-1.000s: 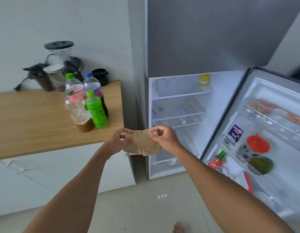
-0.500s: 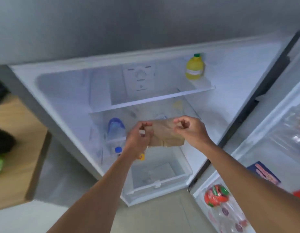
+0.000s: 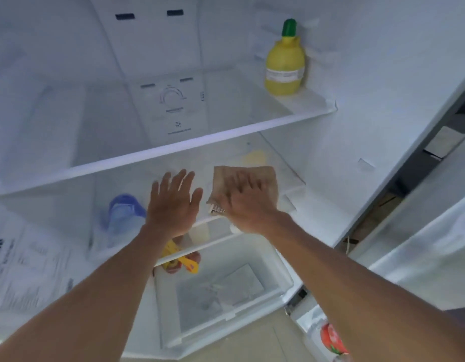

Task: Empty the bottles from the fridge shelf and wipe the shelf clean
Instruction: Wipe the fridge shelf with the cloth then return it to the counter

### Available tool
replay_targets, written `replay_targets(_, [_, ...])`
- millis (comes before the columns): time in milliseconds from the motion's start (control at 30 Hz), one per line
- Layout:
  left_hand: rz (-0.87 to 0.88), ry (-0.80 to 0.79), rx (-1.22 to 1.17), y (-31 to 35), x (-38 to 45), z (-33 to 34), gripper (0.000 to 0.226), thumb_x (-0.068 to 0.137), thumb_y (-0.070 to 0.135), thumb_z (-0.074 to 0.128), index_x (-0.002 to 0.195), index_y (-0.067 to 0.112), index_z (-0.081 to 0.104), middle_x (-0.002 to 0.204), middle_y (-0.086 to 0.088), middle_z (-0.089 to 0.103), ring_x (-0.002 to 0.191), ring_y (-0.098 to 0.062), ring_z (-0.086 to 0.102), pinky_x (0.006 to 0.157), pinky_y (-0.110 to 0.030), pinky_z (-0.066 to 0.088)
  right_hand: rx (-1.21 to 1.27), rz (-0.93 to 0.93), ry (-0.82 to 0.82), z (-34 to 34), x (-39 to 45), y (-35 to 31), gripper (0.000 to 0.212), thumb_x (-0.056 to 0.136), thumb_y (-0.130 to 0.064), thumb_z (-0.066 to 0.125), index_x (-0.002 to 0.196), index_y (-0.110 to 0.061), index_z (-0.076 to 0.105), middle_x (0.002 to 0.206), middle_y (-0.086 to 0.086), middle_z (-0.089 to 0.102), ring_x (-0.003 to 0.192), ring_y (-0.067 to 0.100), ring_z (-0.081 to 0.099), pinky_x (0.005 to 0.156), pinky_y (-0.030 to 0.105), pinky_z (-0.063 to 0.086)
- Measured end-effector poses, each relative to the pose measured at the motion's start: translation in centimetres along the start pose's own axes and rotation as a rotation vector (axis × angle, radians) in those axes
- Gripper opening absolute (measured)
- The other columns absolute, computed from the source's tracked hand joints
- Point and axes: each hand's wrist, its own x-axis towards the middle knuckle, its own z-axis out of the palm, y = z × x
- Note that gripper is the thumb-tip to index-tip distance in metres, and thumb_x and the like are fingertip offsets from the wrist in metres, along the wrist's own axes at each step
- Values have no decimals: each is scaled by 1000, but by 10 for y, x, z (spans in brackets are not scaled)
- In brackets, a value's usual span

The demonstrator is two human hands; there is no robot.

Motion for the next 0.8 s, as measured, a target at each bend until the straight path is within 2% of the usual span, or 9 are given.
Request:
replay_targets(33, [18,-1,24,-2,0,3,72,99,55,14,159,21,35,168,-4,33,155,-38,26,124,-59,16,-14,36,-54,9,3,-1,72,100,-56,13,159,-14,7,166,17,0,153,36,-2,122,53,1])
replay_targets(67, [39,-8,45,-3,2,6,74,99,56,10,160,22,32,169,-3,29,156,-37,22,125,-59,13,-12,48,-52,15,7,3,73,100,-57,9,158,-15,-3,166,14,-9,153,33,-11,122,52,-5])
replay_targets(100, [56,-19,62,-4,3,6,76,98,57,5,161,22,29,170,-3,26,157,-37,19,125,-59,11,-19,46,-26,19,10,8,73,100,-57,9,158,-15,-5,166,12,-10,153,31,-12,122,50,-6])
replay_targets(233, [91,-40,78,-3,5,7,87,92,61,-7,163,20,21,172,-5,18,159,-36,11,126,-58,6,-138,53,30,12,38,34,71,100,-54,11,158,-14,-4,167,10,-8,154,29,-5,123,47,-2])
replay_targets(400, [87,-48,83,-1,6,9,82,94,60,-1,163,20,17,173,-4,14,160,-33,6,127,-55,4,-122,98,64,2,82,42,74,101,-55,9,158,-9,1,167,12,-8,153,30,-9,123,48,-3])
replay_targets(533, [95,-51,75,-6,9,11,81,93,61,0,162,22,17,173,-4,14,160,-32,8,128,-56,6,-93,150,21,10,61,23,101,85,-81,6,157,-13,-8,165,5,-18,153,25,-16,122,48,-7])
replay_targets(567, [95,-51,75,-6,8,10,82,93,61,0,162,22,16,173,-4,13,160,-32,8,128,-56,7,-92,159,12,11,53,20,101,84,-82,6,157,-14,-9,166,5,-17,153,24,-15,123,46,-8])
replay_targets(667, [96,-62,74,-5,8,7,82,92,60,-1,163,22,15,173,-4,11,160,-32,6,128,-55,6,-144,140,38,12,44,24,85,95,-67,11,158,-13,-5,167,9,-11,154,26,-10,123,45,-6])
replay_targets(800, [90,-64,78,-3,6,8,73,101,58,4,164,21,12,174,-4,10,160,-31,4,128,-56,5,-191,81,65,10,71,43,75,99,-57,11,158,-13,-1,167,11,-5,154,30,-4,123,49,1])
